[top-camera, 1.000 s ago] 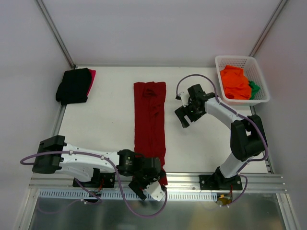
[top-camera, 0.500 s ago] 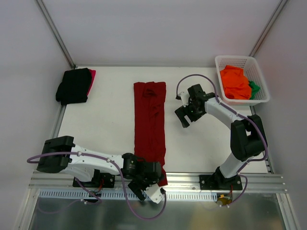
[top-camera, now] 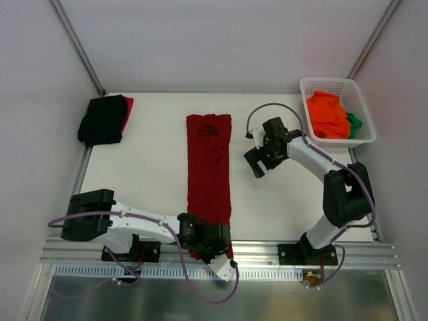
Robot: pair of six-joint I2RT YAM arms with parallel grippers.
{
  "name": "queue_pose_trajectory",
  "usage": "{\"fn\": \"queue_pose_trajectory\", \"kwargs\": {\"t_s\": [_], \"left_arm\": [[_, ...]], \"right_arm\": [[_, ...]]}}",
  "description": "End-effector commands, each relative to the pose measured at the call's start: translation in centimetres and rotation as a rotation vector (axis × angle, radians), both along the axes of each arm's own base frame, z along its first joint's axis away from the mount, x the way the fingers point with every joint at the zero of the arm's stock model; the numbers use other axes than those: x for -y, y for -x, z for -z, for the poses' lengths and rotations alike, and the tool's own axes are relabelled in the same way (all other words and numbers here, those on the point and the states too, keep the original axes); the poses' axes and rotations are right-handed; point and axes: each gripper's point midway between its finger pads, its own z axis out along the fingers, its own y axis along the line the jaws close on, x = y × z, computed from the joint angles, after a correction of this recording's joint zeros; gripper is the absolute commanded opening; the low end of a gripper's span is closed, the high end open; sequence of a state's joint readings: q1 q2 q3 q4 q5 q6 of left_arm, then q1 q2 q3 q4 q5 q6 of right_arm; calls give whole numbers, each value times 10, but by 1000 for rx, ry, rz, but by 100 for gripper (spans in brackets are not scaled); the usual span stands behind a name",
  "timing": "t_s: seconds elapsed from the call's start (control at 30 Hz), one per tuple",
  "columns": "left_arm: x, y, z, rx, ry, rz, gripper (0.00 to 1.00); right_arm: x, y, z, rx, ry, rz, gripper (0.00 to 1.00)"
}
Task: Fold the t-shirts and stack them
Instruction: Fold the tshirt
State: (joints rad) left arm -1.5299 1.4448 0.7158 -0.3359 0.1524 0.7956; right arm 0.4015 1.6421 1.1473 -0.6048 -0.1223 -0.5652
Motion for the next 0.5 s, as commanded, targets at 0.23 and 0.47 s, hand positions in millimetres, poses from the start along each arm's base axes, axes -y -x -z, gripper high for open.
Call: {"fn": "queue_pose_trajectory", "kwargs": {"t_s": [0.23,0.47], "left_arm": [[-28,-40,19,128,-99,-82,0],[2,-73,-40,132,114,-201,0]], "right_arm": [[-6,2,-17,35,-51,-3,99],[-7,4,-14,22,-53,-7,99]]}}
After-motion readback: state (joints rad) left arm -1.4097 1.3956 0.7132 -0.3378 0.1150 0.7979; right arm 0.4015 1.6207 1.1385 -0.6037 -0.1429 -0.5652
